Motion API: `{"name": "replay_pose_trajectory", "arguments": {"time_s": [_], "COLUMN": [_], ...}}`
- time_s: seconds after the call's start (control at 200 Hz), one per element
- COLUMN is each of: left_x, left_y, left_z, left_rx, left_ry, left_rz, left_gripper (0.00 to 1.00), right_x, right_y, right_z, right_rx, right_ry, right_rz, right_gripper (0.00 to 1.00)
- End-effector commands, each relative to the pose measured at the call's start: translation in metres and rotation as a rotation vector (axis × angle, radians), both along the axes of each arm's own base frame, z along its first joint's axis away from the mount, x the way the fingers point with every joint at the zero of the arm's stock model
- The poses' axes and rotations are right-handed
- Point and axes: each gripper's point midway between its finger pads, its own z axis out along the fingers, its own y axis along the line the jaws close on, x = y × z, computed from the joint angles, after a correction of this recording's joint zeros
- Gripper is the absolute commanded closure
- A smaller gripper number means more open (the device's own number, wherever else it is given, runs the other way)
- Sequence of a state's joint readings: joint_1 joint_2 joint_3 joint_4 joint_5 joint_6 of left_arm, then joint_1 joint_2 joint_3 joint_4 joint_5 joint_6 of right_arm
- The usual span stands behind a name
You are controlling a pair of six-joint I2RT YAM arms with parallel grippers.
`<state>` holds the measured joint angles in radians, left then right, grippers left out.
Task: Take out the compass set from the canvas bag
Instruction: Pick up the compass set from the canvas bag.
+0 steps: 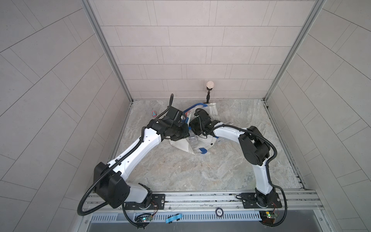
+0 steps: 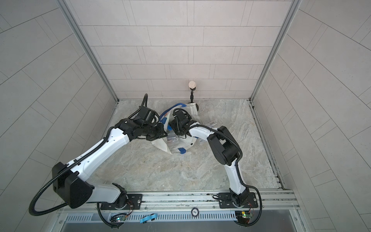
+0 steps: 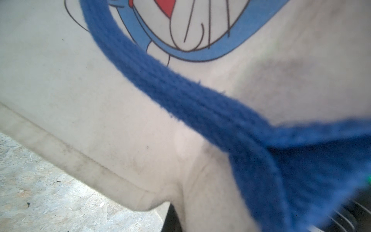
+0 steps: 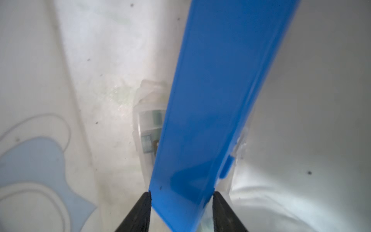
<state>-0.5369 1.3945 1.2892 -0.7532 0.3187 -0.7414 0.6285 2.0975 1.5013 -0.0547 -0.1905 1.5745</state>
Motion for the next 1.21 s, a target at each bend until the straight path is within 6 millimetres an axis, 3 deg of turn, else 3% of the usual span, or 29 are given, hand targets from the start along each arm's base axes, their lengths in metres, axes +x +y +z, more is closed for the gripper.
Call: {"name": "replay_pose_trajectory", "arguments": {"time_s": [0.0, 0.18, 0.395, 0.47, 0.72, 0.87, 1.001, 1.201], "left_x": [-0.004, -0.004, -0.007, -0.007, -0.005, -0.002, 0.000, 0.002], "left_y": [-0.002, -0.003, -0.001, -0.001, 0.002, 0.012, 0.019, 0.020], "left_z": [0.015, 0.015, 0.016, 0.018, 0.014, 0.010, 0.007, 0.007], "left_rx": [-0.039, -0.039, -0.034, -0.034, -0.020, 0.005, 0.020, 0.016], "left_ry": [-0.036, -0.037, -0.036, -0.040, -0.039, -0.039, -0.041, -0.045], "left_rz": [-0.011, -0.017, -0.024, -0.023, -0.010, 0.029, 0.062, 0.077], "left_gripper": [1.00, 1.00, 1.00, 1.00, 1.00, 1.00, 1.00, 1.00], "right_x": [0.008, 0.020, 0.041, 0.045, 0.043, 0.023, -0.010, -0.068], "right_y": [-0.009, -0.002, 0.011, 0.011, 0.011, 0.012, 0.003, -0.043], "right_z": [-0.010, -0.019, -0.011, 0.001, 0.049, 0.074, 0.100, 0.130], "right_rx": [-0.001, -0.009, 0.039, 0.049, 0.025, -0.008, -0.068, -0.146], "right_ry": [0.027, 0.018, -0.057, -0.096, -0.187, -0.198, -0.215, -0.243], "right_rz": [-0.084, -0.074, -0.059, -0.058, 0.013, 0.090, 0.163, 0.191], "right_gripper": [0.47, 0.49, 0.67, 0.77, 0.87, 0.90, 0.90, 0.90]}}
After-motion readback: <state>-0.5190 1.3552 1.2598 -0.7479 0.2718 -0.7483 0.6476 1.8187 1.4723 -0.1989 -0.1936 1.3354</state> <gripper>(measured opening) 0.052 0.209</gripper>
